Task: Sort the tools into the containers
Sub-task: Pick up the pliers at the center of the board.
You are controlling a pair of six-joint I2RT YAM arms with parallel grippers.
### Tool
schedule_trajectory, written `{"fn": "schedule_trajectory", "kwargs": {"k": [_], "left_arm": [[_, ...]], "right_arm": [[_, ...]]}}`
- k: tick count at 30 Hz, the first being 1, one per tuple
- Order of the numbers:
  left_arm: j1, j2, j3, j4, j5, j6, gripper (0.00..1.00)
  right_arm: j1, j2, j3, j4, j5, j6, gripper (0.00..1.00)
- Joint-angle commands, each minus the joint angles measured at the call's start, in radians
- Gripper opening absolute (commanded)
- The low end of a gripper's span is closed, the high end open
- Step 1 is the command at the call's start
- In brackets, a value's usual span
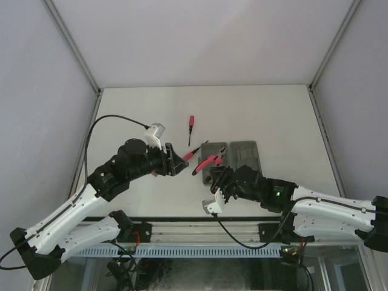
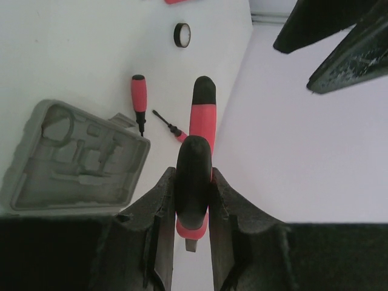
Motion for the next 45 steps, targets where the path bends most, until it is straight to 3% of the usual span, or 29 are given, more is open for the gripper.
{"fn": "schedule_trajectory", "kwargs": {"k": [1,14,29,39,45], "left_arm": [[-0.041,0.045,0.076,0.032,0.056,0.050,0.61],[-0.064,0.117,0.077,0.070,0.092,0.047,0.60],[-0.073,0.126,0.046,0.115,0.124,0.029,0.45],[-0.077,0.146,0.042,0.120,0.149,0.031,0.45],[-0.078,0.152,0.042,0.122,0.152,0.028,0.32]], "right_arm": [[0.014,0.009,0.097,0.062,0.035,-0.161,0.00],[0.030,0.055,0.176,0.013,-0.044,-0.216,0.00],[0.051,0.077,0.195,0.040,-0.068,-0.204,0.00],[0.052,0.067,0.200,0.068,-0.064,-0.207,0.00],[0.052,0.073,0.201,0.071,-0.067,-0.202,0.00]]}}
